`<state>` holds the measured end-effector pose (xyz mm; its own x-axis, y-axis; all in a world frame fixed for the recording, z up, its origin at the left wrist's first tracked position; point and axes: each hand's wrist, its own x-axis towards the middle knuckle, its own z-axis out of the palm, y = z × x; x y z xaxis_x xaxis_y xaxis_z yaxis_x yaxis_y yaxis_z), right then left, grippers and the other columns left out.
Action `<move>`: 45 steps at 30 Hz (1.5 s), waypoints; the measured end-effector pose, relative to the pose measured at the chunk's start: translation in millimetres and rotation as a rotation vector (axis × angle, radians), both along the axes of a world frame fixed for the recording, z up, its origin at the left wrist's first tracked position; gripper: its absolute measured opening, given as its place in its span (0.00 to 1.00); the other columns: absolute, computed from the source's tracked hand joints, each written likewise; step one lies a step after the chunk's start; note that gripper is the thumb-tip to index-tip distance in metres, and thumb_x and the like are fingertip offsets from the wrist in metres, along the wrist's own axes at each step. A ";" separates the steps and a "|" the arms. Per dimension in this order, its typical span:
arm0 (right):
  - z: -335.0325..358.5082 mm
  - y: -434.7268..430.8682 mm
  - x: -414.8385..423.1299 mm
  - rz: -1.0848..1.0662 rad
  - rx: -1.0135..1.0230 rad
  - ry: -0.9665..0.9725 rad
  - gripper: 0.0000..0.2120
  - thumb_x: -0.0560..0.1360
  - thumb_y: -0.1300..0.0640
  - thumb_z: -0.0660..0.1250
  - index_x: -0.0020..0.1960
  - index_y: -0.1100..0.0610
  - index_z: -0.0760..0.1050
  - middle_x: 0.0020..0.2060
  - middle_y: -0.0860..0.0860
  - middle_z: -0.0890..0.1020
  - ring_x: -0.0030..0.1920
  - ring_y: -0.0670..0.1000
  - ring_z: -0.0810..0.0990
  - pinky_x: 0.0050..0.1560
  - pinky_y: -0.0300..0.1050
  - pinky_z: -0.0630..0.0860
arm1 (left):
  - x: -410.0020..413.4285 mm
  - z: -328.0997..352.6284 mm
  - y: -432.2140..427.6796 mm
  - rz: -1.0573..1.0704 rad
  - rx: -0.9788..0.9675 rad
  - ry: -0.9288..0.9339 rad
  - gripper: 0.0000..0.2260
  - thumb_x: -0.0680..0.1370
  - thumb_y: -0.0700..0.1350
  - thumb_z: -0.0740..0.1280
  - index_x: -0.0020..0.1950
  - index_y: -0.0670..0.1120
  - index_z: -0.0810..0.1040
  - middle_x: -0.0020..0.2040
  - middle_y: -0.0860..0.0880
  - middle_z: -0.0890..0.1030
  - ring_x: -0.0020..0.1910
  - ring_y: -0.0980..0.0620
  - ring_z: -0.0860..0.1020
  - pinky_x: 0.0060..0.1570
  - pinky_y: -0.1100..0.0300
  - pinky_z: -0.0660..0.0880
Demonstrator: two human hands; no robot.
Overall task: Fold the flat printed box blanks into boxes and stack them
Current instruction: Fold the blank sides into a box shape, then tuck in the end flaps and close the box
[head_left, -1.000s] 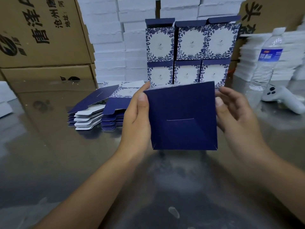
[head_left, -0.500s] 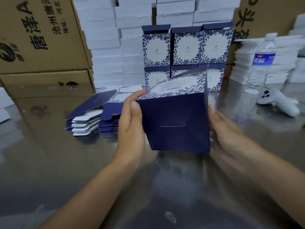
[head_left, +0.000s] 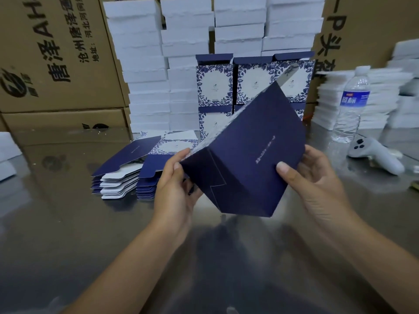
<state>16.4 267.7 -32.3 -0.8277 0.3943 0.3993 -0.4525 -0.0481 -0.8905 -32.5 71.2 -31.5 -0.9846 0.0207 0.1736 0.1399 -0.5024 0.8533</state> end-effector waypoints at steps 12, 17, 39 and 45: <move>32.4 -1.4 22.8 -0.140 -0.029 0.288 0.17 0.62 0.57 0.74 0.45 0.52 0.70 0.38 0.45 0.85 0.41 0.44 0.84 0.44 0.41 0.80 | 5.4 8.1 5.3 0.011 -0.140 -0.058 0.07 0.80 0.49 0.60 0.57 0.53 0.73 0.60 0.51 0.77 0.61 0.54 0.75 0.64 0.57 0.69; 23.2 -6.1 29.7 -0.407 0.515 0.524 0.16 0.68 0.54 0.74 0.45 0.43 0.68 0.39 0.53 0.78 0.40 0.49 0.78 0.53 0.42 0.75 | 23.5 14.6 1.6 0.088 -0.444 0.434 0.29 0.68 0.65 0.70 0.65 0.63 0.64 0.67 0.61 0.70 0.66 0.67 0.69 0.62 0.70 0.68; 34.6 -20.2 31.7 -0.427 1.219 0.617 0.11 0.76 0.61 0.60 0.55 0.59 0.78 0.45 0.53 0.84 0.44 0.50 0.79 0.47 0.39 0.75 | 27.6 10.8 3.1 0.349 -0.695 0.898 0.37 0.62 0.60 0.74 0.66 0.57 0.62 0.72 0.47 0.57 0.74 0.46 0.60 0.65 0.45 0.69; 69.7 -49.4 27.6 -0.249 1.606 -0.166 0.14 0.77 0.52 0.57 0.61 0.44 0.69 0.55 0.47 0.79 0.53 0.55 0.79 0.44 0.49 0.76 | 26.6 10.0 5.7 0.376 -0.769 1.012 0.43 0.62 0.62 0.73 0.71 0.54 0.57 0.73 0.52 0.53 0.75 0.56 0.55 0.71 0.57 0.63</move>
